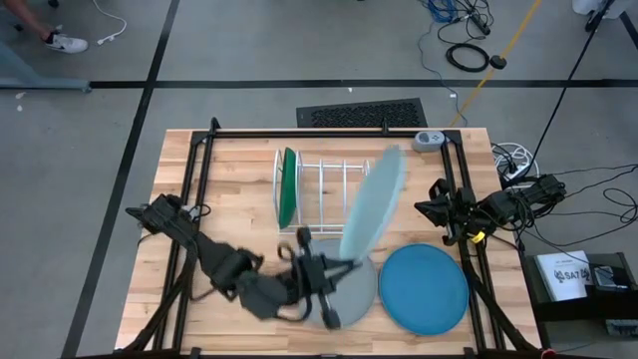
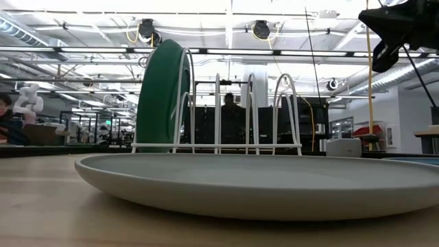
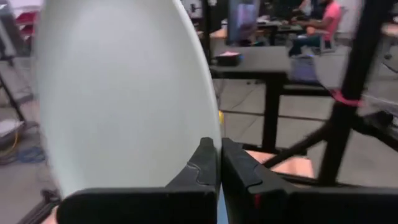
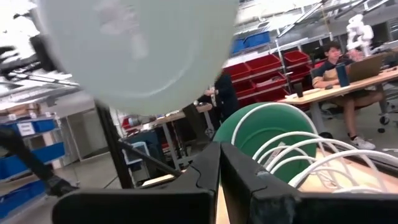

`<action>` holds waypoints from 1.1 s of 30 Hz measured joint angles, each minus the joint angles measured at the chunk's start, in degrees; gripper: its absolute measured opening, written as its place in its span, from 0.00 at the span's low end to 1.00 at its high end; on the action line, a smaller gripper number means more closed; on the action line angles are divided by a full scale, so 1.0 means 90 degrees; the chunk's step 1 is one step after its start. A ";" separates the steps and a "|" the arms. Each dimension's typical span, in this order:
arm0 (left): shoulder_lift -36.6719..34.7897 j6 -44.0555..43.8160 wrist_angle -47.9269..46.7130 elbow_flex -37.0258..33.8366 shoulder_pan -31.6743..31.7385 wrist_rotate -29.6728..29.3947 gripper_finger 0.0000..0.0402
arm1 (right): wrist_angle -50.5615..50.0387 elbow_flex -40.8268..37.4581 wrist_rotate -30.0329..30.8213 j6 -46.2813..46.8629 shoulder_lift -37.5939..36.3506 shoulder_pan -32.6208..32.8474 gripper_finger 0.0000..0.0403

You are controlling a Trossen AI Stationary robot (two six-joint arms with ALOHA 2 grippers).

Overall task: Sort dishes
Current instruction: Put the light blue plate in the dish rack

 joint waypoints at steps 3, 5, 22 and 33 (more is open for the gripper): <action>-0.0328 -0.0479 -0.0421 -0.0163 0.0282 0.0006 0.00 | -0.0001 0.0000 -0.0007 -0.0029 0.0000 0.0000 0.02; -0.0616 -0.0705 -0.0355 -0.0585 0.0494 -0.0027 0.00 | -0.0019 0.0000 -0.0005 -0.0043 0.0000 0.0000 0.02; -0.3306 -0.0967 0.4619 -0.6502 0.1010 -0.0010 0.00 | -0.0094 0.0000 0.0005 -0.0053 0.0000 0.0000 0.02; -0.3330 -0.0572 0.5386 -0.6751 0.0864 -0.0282 0.00 | -0.0169 0.0000 0.0003 0.0103 0.0000 -0.0002 0.02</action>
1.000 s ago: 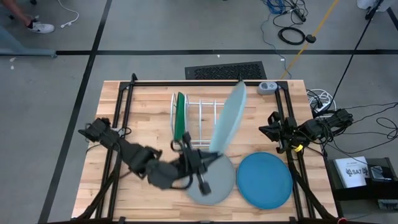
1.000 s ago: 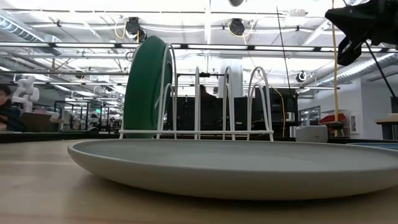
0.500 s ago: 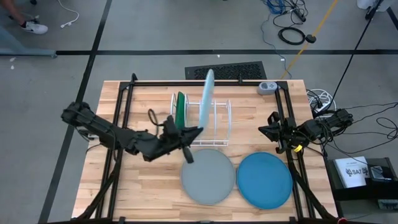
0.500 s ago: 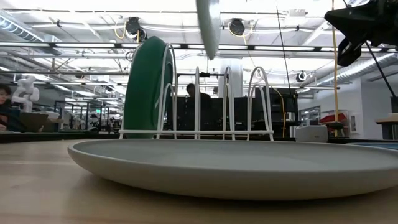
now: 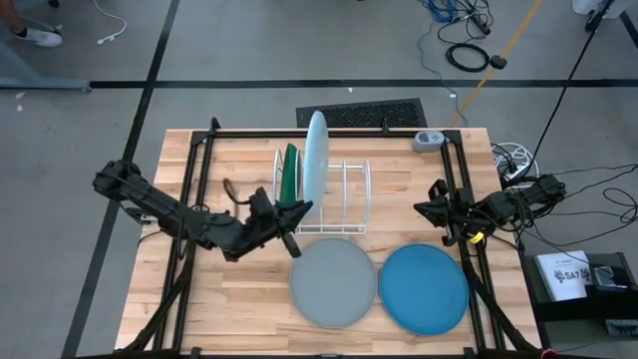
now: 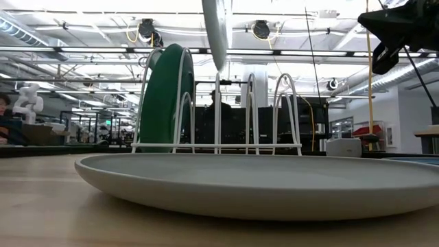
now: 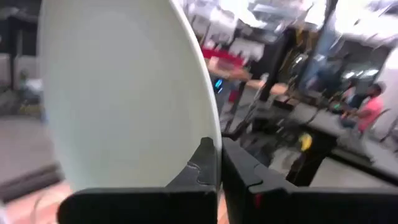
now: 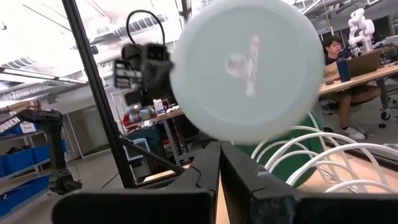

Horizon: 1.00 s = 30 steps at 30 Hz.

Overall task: Sort dishes
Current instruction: Put the light blue plate in the dish rack

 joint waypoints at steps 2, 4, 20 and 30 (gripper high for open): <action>-0.0014 0.0604 0.0633 0.0002 -0.0142 -0.0019 0.00 | -0.0016 0.0000 0.0000 0.0002 0.0000 0.0000 0.02; -0.0074 0.0871 0.0774 0.0012 -0.0235 -0.0085 0.00 | -0.0012 0.0000 0.0000 -0.0003 0.0000 0.0002 0.02; -0.0024 -0.0627 -0.1115 0.0005 0.0020 -0.0331 0.00 | 0.0034 0.0000 0.0000 -0.0027 0.0000 0.0000 0.02; 0.0399 -0.1390 -0.1398 0.0005 0.0599 -0.0261 0.00 | 0.0030 0.0000 0.0000 -0.0030 0.0000 0.0000 0.02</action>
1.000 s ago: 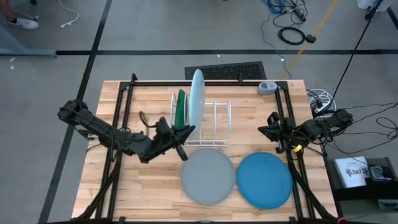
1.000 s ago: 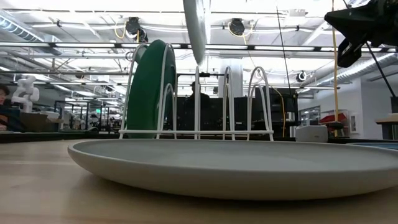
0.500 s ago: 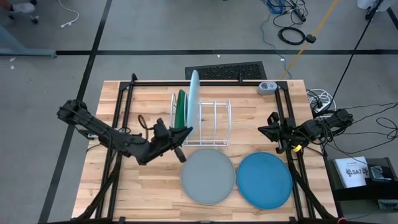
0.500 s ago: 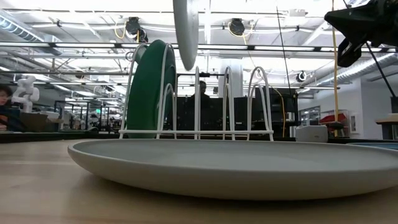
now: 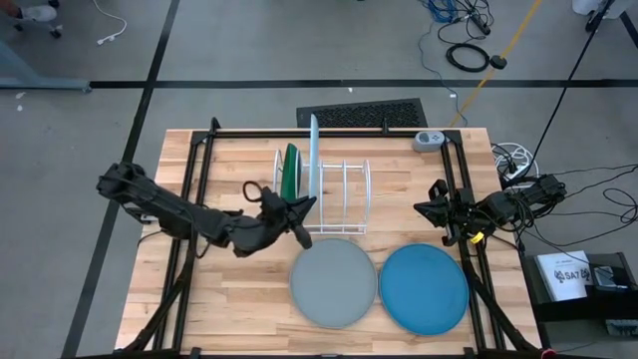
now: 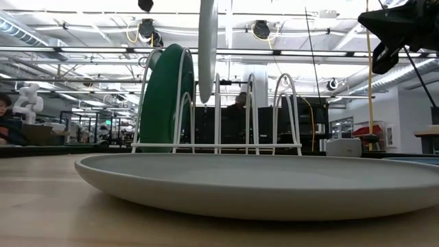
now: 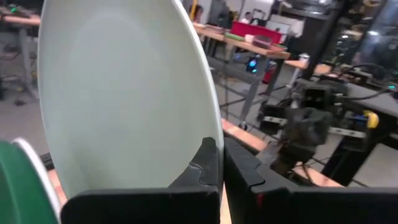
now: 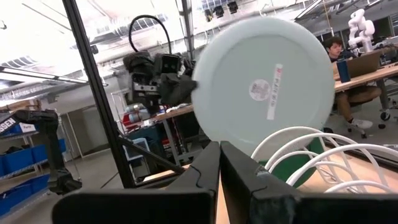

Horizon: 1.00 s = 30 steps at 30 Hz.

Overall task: Sort dishes
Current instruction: Put the light blue plate in the dish rack

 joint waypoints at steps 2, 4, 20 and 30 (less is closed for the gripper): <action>0.0078 -0.0320 -0.0256 0.0000 0.0099 -0.0002 0.00 | 0.0000 0.0000 0.0000 0.0000 0.0000 0.0000 0.02; 0.0178 -0.0646 -0.0495 0.0000 0.0177 0.0000 0.00 | -0.0002 0.0000 0.0000 0.0000 0.0000 0.0000 0.02; 0.0617 -0.1383 -0.0981 0.0002 0.0272 -0.0009 0.04 | -0.0005 0.0000 0.0000 -0.0001 0.0000 0.0000 0.02; 0.0617 -0.1380 -0.1041 0.0002 0.0205 -0.0058 0.16 | -0.0008 0.0000 0.0000 0.0013 0.0000 0.0000 0.02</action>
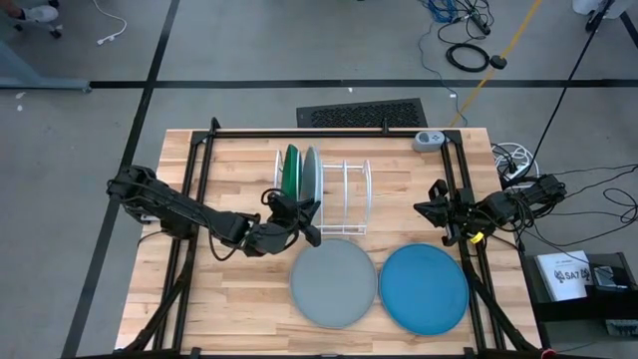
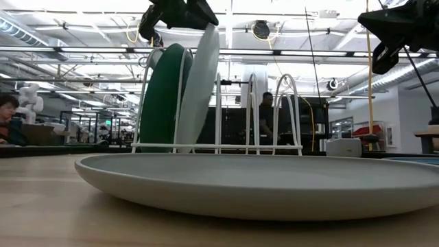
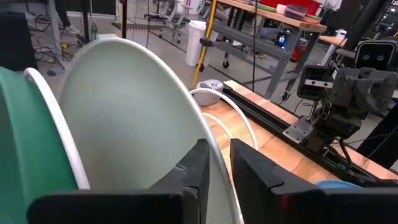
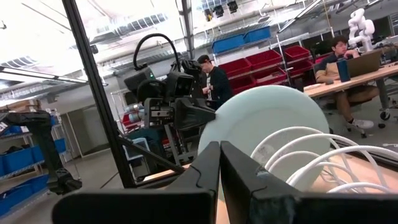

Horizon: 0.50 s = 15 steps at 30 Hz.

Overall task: Sort dishes
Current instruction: Put the light blue plate in the dish rack, then put the gray plate in the dish rack

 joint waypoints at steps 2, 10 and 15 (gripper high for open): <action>0.0000 0.0000 0.0002 0.0000 -0.0026 0.0002 0.19 | -0.0001 0.0000 0.0000 0.0004 0.0000 0.0002 0.02; -0.0003 0.0527 0.0496 0.0000 -0.0127 0.0000 0.27 | -0.0004 0.0000 0.0000 0.0014 0.0000 0.0001 0.02; -0.0147 0.2282 0.1385 0.0088 -0.0535 0.0174 0.28 | -0.0019 0.0000 0.0000 0.0030 0.0000 0.0000 0.02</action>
